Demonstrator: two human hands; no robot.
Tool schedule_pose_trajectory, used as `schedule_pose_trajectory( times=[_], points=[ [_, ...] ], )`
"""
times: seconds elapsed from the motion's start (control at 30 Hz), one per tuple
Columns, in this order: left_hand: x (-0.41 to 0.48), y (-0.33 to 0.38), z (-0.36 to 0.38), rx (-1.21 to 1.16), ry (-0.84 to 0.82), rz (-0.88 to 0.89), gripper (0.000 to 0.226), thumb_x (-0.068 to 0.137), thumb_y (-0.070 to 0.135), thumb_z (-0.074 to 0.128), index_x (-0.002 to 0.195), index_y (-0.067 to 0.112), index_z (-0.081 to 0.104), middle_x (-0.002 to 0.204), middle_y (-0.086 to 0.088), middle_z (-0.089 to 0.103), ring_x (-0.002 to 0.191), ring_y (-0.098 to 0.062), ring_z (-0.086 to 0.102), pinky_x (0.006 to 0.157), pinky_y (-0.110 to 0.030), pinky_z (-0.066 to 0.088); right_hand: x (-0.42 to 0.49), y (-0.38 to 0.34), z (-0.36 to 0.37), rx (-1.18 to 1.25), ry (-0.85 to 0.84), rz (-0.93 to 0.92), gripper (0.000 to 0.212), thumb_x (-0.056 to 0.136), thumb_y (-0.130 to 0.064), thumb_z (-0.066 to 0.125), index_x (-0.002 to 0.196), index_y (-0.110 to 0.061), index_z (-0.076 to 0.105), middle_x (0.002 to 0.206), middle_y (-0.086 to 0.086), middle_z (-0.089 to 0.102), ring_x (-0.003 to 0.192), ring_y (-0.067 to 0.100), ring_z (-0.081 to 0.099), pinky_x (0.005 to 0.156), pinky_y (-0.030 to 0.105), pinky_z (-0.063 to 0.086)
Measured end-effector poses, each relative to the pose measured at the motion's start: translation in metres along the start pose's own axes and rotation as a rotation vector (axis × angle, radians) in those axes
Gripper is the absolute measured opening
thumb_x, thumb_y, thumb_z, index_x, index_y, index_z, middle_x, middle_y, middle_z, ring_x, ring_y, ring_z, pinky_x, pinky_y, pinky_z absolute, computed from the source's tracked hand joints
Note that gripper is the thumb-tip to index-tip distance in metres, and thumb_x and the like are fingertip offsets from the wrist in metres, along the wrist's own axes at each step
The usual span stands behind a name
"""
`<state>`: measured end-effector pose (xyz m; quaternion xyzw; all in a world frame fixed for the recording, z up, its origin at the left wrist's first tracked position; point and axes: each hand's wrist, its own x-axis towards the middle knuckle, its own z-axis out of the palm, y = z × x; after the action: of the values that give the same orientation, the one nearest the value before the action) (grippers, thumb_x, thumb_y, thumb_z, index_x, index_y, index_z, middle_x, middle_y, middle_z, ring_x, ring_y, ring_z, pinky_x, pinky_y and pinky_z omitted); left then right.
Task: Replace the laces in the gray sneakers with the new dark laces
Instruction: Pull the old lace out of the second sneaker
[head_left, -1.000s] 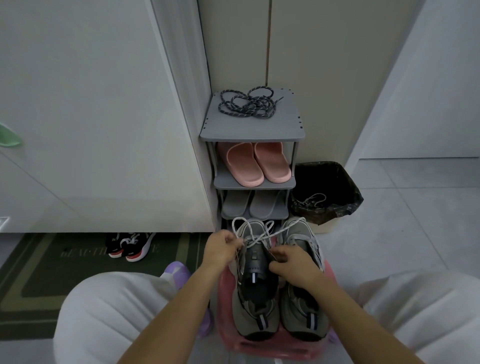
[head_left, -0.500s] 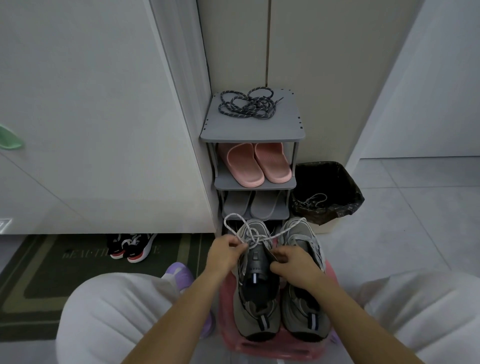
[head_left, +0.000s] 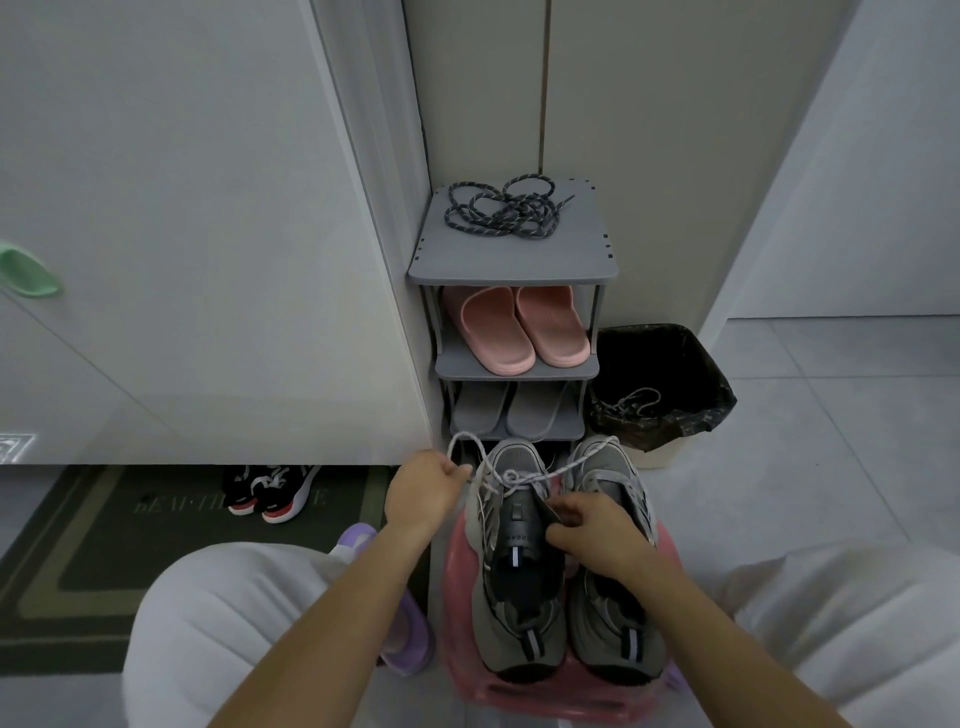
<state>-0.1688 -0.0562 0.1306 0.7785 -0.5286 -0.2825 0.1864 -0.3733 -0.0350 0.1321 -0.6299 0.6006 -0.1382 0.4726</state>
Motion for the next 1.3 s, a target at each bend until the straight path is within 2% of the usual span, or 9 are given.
schedule_pose_trajectory(
  times=[0.1,0.17,0.27,0.47,0.7,0.87,1.03,1.17,1.3],
  points=[
    [-0.010,0.002,0.007,-0.001,0.082,0.181,0.012,0.089,0.028,0.060,0.082,0.019,0.062,0.077,0.009,0.057,0.073,-0.011,0.056,0.060,-0.023,0.038,0.001,0.000,0.000,-0.001,-0.001,0.000,0.035,0.080,-0.014,0.063,0.115,-0.019,0.066,0.108,0.000,0.069,0.100,0.011,0.062,0.087,0.025,0.049],
    [-0.015,0.004,0.013,0.059,-0.001,0.282,0.012,0.089,0.024,0.059,0.097,0.017,0.065,0.095,0.008,0.058,0.089,-0.012,0.058,0.072,-0.022,0.040,0.002,0.001,0.000,-0.012,-0.003,-0.001,0.035,0.080,-0.014,0.063,0.115,-0.018,0.066,0.108,0.000,0.069,0.100,0.011,0.062,0.086,0.023,0.048],
    [-0.014,0.004,0.020,0.146,-0.064,0.328,0.013,0.090,0.020,0.058,0.099,0.016,0.066,0.109,0.000,0.062,0.098,-0.018,0.059,0.082,-0.029,0.046,0.002,0.001,0.001,-0.004,-0.005,0.002,0.036,0.080,-0.015,0.063,0.115,-0.019,0.066,0.109,-0.001,0.069,0.101,0.011,0.062,0.086,0.023,0.047],
    [-0.003,0.001,0.015,0.259,-0.021,0.345,0.011,0.093,0.020,0.051,0.093,0.016,0.062,0.102,-0.001,0.059,0.092,-0.018,0.056,0.073,-0.031,0.045,0.003,0.003,0.001,0.015,-0.013,0.017,0.036,0.080,-0.016,0.064,0.116,-0.020,0.066,0.109,-0.001,0.068,0.102,0.012,0.062,0.087,0.025,0.049],
    [0.017,-0.008,-0.010,0.125,0.111,0.112,0.012,0.093,0.016,0.053,0.087,0.017,0.064,0.095,-0.003,0.063,0.076,-0.015,0.055,0.063,-0.029,0.041,0.004,0.005,0.001,0.031,-0.010,0.032,0.038,0.079,-0.014,0.064,0.117,-0.018,0.065,0.111,0.001,0.068,0.104,0.015,0.062,0.090,0.029,0.051],
    [0.005,-0.001,0.004,0.206,-0.102,0.258,0.020,0.087,0.029,0.063,0.105,0.018,0.062,0.105,0.002,0.057,0.088,-0.013,0.058,0.073,-0.026,0.045,0.005,0.005,0.001,0.035,-0.013,0.033,0.040,0.079,-0.014,0.064,0.119,-0.018,0.064,0.114,0.001,0.067,0.104,0.012,0.062,0.089,0.028,0.051],
    [-0.001,0.003,0.015,0.178,-0.080,0.297,0.045,0.083,0.029,0.065,0.125,0.021,0.048,0.123,-0.001,0.052,0.110,-0.018,0.054,0.088,-0.033,0.047,0.005,0.004,0.001,0.004,-0.003,0.005,0.037,0.079,-0.013,0.064,0.115,-0.018,0.066,0.109,0.001,0.069,0.101,0.012,0.063,0.089,0.026,0.049],
    [-0.004,0.007,0.016,0.195,-0.084,0.305,0.022,0.087,0.032,0.061,0.104,0.020,0.056,0.112,-0.001,0.055,0.098,-0.016,0.055,0.077,-0.028,0.044,0.005,0.005,0.001,0.010,-0.008,0.012,0.039,0.078,-0.014,0.064,0.117,-0.018,0.065,0.110,0.001,0.069,0.101,0.012,0.063,0.090,0.028,0.050],
    [-0.003,0.006,0.016,0.208,-0.071,0.275,0.015,0.090,0.032,0.058,0.092,0.018,0.060,0.102,-0.001,0.055,0.091,-0.016,0.056,0.072,-0.028,0.043,0.005,0.006,0.001,0.022,-0.010,0.012,0.039,0.079,-0.014,0.064,0.118,-0.017,0.065,0.111,0.001,0.069,0.102,0.011,0.063,0.090,0.026,0.049]
  ],
)
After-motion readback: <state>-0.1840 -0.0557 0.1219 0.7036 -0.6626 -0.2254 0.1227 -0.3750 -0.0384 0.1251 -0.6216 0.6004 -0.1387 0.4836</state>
